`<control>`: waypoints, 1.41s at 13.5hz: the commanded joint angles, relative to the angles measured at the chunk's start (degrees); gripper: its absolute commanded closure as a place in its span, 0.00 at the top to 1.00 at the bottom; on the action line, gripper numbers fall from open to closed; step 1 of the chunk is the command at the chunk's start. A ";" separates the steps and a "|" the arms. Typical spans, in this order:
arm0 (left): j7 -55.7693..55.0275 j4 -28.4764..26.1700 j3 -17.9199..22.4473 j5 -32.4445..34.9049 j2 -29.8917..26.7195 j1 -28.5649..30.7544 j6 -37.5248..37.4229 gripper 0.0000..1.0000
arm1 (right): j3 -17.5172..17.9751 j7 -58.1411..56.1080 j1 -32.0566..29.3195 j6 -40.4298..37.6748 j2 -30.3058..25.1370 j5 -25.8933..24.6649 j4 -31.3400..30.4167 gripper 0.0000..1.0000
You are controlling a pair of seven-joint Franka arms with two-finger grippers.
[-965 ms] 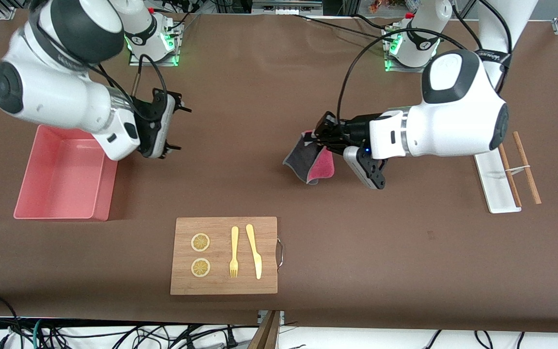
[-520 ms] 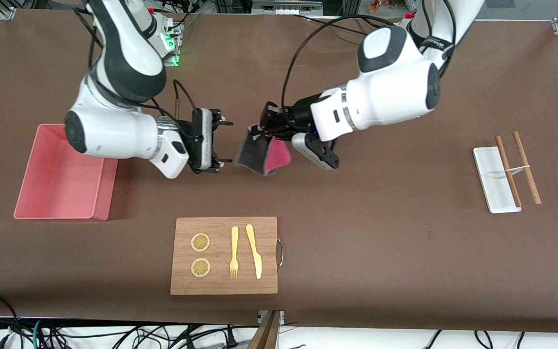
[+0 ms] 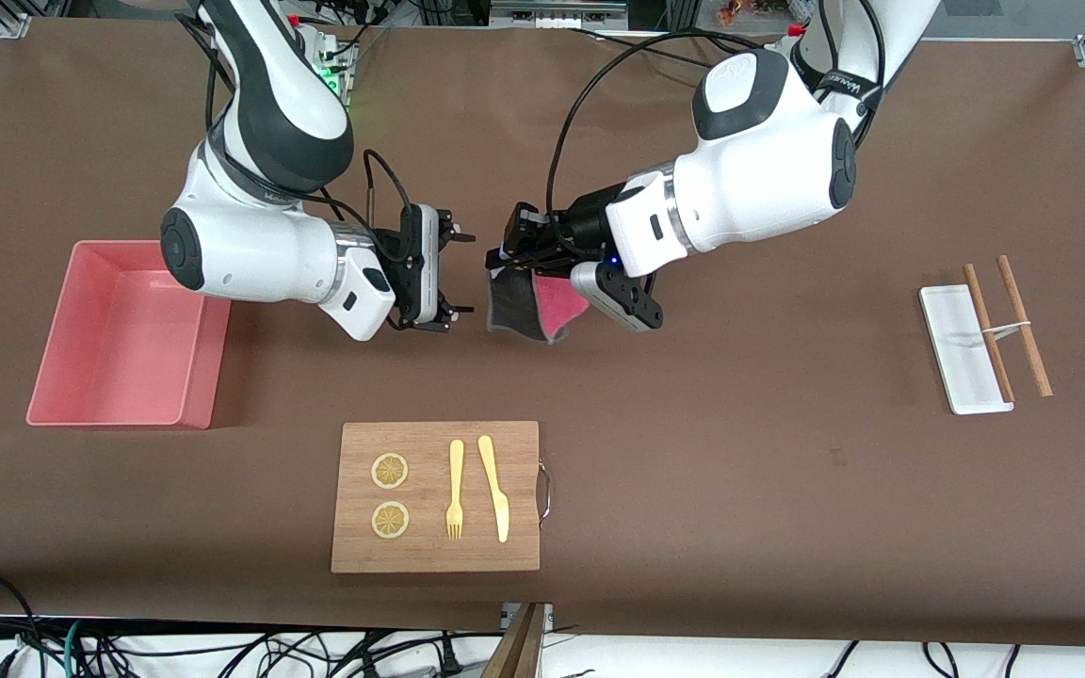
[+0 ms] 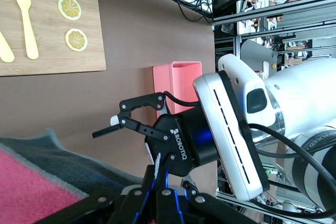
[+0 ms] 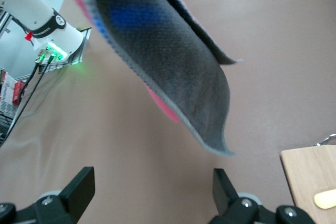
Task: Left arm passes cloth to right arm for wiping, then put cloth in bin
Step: 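Close the right gripper on the cloth held by the left gripper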
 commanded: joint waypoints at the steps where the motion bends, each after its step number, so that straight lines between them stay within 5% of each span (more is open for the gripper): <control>1: -0.32 0.42 -0.10 -0.81 0.03 -0.08 0.10 0.00 | 0.09 -0.45 1.14 3.05 0.78 1.51 -0.25 0.99; 6: -0.32 0.34 -0.10 -0.63 0.12 -0.17 0.19 0.00 | 0.09 3.24 3.16 7.27 2.28 1.43 0.10 0.98; 7: -0.32 0.34 -0.10 -0.63 0.12 -0.17 0.19 0.00 | 0.09 3.24 3.51 7.97 2.37 1.34 0.10 0.69; 8: -0.32 0.34 -0.10 -0.63 0.12 -0.17 0.19 0.00 | 0.09 3.33 3.77 8.68 2.37 1.25 0.19 0.18; 9: -0.32 0.34 -0.10 -0.63 0.12 -0.17 0.19 0.00 | 0.09 2.98 3.86 9.47 2.54 0.99 0.10 0.00; 19: -0.40 0.25 -0.10 -0.63 0.12 -0.26 0.19 0.00 | -0.17 4.03 2.55 5.96 2.20 -0.59 0.98 0.00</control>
